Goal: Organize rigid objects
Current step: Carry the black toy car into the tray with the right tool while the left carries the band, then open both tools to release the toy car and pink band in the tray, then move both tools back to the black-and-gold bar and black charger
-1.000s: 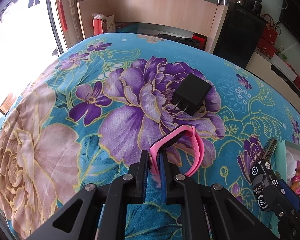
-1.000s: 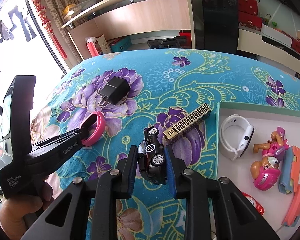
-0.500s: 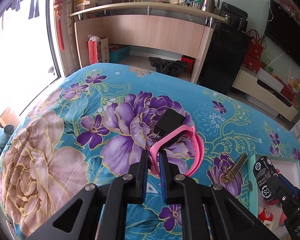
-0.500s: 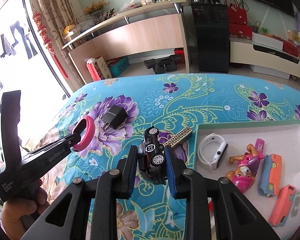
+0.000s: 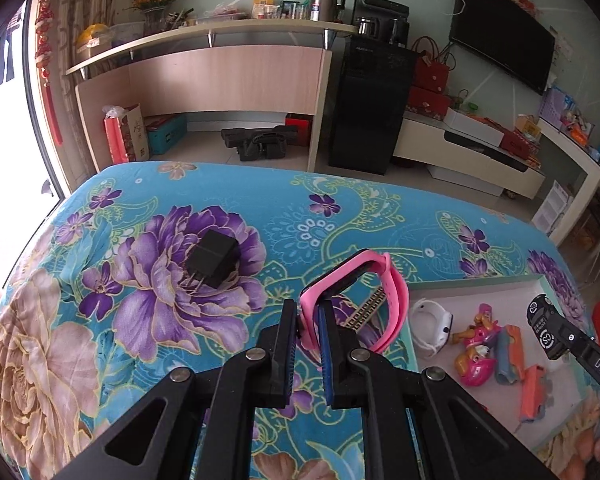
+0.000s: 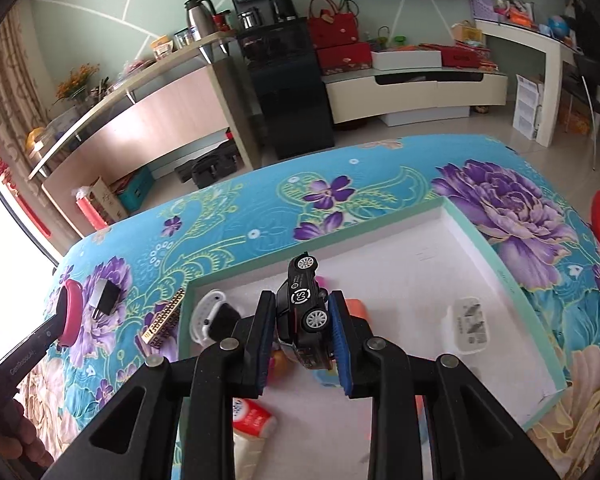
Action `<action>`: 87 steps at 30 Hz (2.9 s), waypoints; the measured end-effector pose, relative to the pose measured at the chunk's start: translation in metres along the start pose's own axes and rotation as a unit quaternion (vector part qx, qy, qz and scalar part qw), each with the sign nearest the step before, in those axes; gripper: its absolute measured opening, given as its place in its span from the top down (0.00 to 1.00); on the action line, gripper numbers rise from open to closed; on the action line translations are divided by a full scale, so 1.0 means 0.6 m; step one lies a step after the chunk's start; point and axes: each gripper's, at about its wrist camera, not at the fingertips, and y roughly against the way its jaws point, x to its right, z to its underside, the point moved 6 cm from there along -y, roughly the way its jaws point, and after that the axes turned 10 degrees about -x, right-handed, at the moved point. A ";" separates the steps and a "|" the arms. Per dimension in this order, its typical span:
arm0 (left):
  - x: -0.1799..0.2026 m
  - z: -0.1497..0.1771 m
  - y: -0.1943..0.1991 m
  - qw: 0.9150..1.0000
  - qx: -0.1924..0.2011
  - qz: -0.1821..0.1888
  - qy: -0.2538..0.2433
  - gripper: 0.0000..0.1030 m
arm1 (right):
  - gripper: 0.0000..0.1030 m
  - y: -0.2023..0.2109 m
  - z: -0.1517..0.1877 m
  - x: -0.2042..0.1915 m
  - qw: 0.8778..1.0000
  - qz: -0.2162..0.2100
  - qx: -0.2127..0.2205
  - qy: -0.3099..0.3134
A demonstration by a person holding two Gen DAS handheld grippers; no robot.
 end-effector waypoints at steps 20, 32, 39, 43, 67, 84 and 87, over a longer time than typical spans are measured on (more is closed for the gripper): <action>0.268 0.091 -0.054 0.978 -0.066 0.055 -0.191 0.89 | 0.73 -0.002 0.011 0.083 0.999 0.016 -0.019 -0.041; 0.284 0.109 -0.073 0.973 -0.086 0.050 -0.211 0.85 | 0.72 -0.017 0.018 0.079 0.998 0.023 -0.038 -0.034; 0.282 0.109 -0.068 0.972 -0.095 0.058 -0.209 0.77 | 0.71 -0.014 0.016 0.074 0.998 0.033 -0.039 -0.024; 0.274 0.100 -0.054 0.974 -0.086 0.061 -0.200 0.50 | 0.69 -0.005 0.013 0.074 0.999 0.038 -0.033 -0.021; 0.010 0.020 -0.045 0.997 -0.055 -0.052 -0.008 0.35 | 0.63 -0.013 0.006 -0.021 0.999 -0.003 -0.023 0.029; -0.128 0.023 -0.042 0.989 -0.059 -0.109 0.081 0.23 | 0.45 -0.056 0.032 -0.176 0.991 -0.044 -0.041 0.115; -0.153 0.026 -0.040 0.986 -0.058 -0.125 0.094 0.19 | 0.45 -0.060 0.038 -0.205 0.989 -0.053 -0.040 0.131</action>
